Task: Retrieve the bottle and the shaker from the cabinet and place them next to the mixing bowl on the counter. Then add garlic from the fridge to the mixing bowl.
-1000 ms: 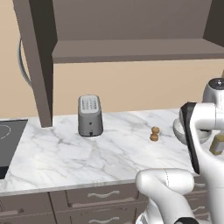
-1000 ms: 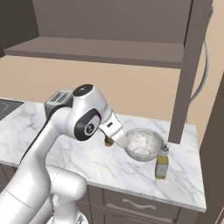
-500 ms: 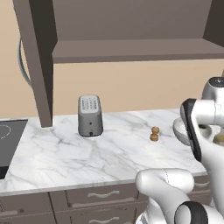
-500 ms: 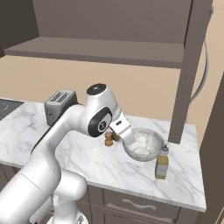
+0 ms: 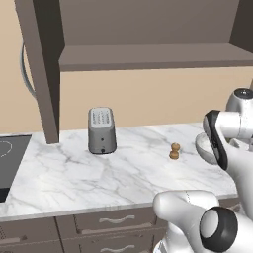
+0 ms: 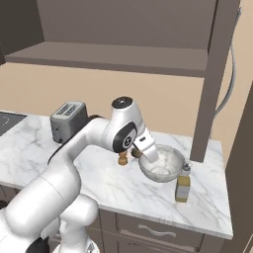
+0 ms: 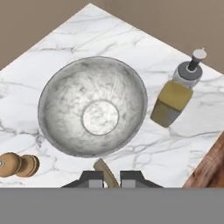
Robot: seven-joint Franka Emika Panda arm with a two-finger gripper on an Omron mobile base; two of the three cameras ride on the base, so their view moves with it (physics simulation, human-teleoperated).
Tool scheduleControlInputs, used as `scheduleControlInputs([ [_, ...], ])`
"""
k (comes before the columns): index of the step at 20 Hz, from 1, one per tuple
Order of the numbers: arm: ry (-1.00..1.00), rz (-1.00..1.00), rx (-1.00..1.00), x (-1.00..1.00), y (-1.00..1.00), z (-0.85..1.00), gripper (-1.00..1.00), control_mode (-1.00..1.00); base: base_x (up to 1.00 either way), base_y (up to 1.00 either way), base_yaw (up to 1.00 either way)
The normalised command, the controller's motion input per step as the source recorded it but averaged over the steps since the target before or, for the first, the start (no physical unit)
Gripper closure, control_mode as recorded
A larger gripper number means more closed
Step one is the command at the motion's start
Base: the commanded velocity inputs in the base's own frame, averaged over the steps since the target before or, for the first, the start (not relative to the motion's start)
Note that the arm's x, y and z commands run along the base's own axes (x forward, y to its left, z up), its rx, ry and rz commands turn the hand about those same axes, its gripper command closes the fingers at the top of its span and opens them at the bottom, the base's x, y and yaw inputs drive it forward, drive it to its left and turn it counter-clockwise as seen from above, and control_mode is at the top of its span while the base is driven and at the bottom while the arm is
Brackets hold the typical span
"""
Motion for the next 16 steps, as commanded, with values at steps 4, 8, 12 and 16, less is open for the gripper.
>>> scheduleControlInputs([
  [4,0.0,0.0,0.04,0.3,-0.2,-0.3,1.0,-1.0,0.0,0.0,0.0],
  [8,0.0,0.0,0.03,0.28,-0.16,-0.28,1.0,-1.0,0.0,0.0,0.0],
  [12,0.0,0.0,0.03,0.29,-0.17,-0.3,1.0,-1.0,0.0,0.0,0.0],
  [16,0.0,0.0,0.03,0.27,-0.2,-0.33,1.0,-1.0,0.0,0.0,0.0],
])
